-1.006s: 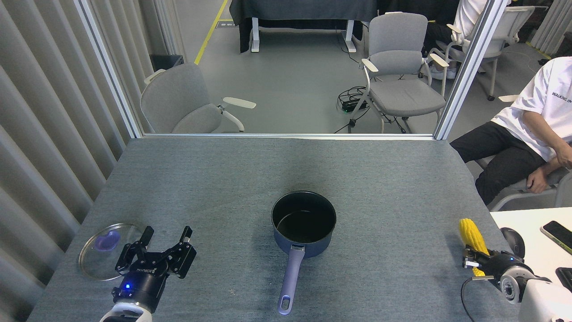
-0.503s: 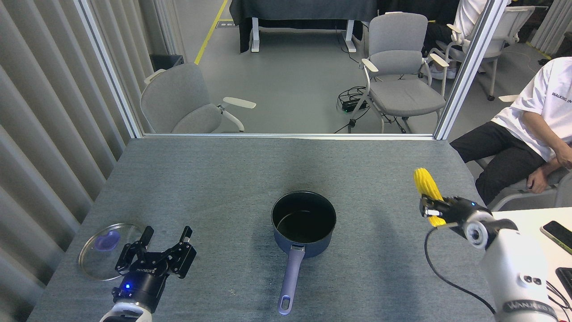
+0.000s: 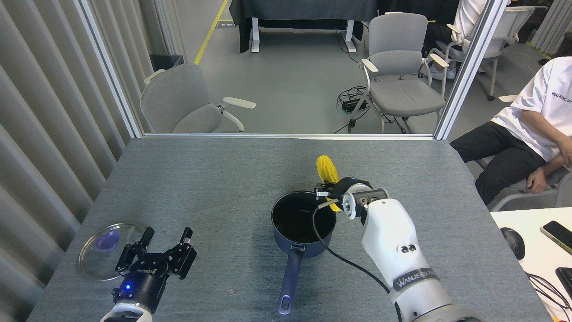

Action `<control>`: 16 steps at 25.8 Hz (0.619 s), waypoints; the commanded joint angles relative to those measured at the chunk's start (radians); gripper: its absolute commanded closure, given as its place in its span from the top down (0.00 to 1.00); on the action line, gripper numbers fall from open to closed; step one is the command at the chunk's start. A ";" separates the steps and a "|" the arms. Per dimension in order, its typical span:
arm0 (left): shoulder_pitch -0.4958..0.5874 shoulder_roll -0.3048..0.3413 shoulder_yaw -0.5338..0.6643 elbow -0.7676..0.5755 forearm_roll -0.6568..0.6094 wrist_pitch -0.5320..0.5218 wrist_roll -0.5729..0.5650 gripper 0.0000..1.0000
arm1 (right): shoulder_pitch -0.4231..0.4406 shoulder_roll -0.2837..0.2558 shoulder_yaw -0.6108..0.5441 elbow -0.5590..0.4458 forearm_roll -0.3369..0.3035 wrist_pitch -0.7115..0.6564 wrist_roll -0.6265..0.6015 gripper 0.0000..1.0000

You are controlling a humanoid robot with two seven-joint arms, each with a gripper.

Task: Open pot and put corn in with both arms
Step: 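Lift the corn with the right gripper and carry it over the pot, then lower the corn into the pot and open the right gripper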

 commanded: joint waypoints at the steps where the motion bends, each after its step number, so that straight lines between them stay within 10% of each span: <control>1: 0.000 0.000 0.000 0.002 0.000 0.001 0.000 0.99 | 0.006 0.044 0.083 0.007 -0.001 0.073 0.010 0.00; 16: 0.000 0.000 -0.002 0.002 0.000 -0.001 0.000 0.99 | 0.046 0.077 0.105 0.024 0.002 0.116 0.008 0.00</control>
